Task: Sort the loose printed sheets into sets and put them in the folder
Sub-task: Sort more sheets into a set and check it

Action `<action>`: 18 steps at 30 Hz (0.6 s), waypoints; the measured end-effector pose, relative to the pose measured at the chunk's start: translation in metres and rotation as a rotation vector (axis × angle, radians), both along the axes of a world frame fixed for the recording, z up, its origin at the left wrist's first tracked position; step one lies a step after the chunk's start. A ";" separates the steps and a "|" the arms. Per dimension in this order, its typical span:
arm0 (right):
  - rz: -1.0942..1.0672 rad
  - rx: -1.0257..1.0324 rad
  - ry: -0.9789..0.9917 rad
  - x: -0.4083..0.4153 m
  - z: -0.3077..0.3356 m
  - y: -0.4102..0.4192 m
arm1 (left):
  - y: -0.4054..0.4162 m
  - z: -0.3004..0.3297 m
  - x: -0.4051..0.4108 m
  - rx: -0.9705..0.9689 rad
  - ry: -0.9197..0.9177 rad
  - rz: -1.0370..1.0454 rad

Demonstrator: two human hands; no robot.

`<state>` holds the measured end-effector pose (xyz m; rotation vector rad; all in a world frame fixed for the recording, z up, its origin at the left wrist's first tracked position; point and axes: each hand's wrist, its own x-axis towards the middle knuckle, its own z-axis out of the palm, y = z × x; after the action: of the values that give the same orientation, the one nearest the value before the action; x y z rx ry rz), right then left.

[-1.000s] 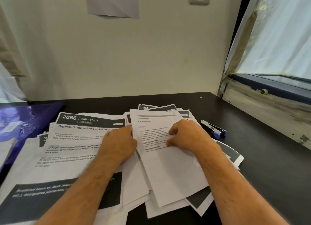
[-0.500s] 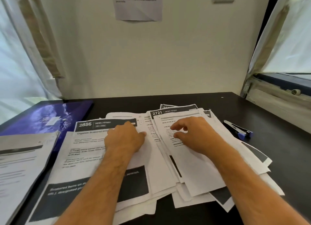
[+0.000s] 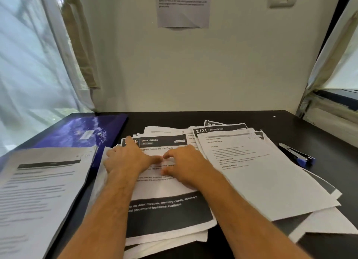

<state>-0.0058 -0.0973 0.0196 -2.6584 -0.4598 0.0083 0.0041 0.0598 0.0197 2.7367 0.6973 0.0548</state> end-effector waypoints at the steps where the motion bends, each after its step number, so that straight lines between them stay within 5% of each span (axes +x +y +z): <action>1: -0.017 0.006 0.016 0.000 -0.003 0.000 | 0.006 -0.001 0.002 -0.020 -0.081 0.001; 7: -0.024 0.084 0.027 -0.004 -0.005 -0.013 | 0.026 0.017 0.004 -0.542 -0.509 -0.048; 14: -0.014 0.388 -0.301 0.002 -0.003 -0.013 | 0.031 0.028 -0.012 -1.126 -0.140 -0.580; 16: -0.008 0.318 -0.265 0.002 -0.006 -0.017 | 0.028 0.021 -0.009 -1.098 -0.178 -0.539; 18: 0.004 0.299 -0.242 0.002 -0.012 -0.021 | 0.028 0.009 0.005 -0.784 -0.312 -0.343</action>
<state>-0.0039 -0.1185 0.0075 -2.3723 -0.5000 -0.3567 0.0087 0.0876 0.0289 1.9867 0.1046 0.1017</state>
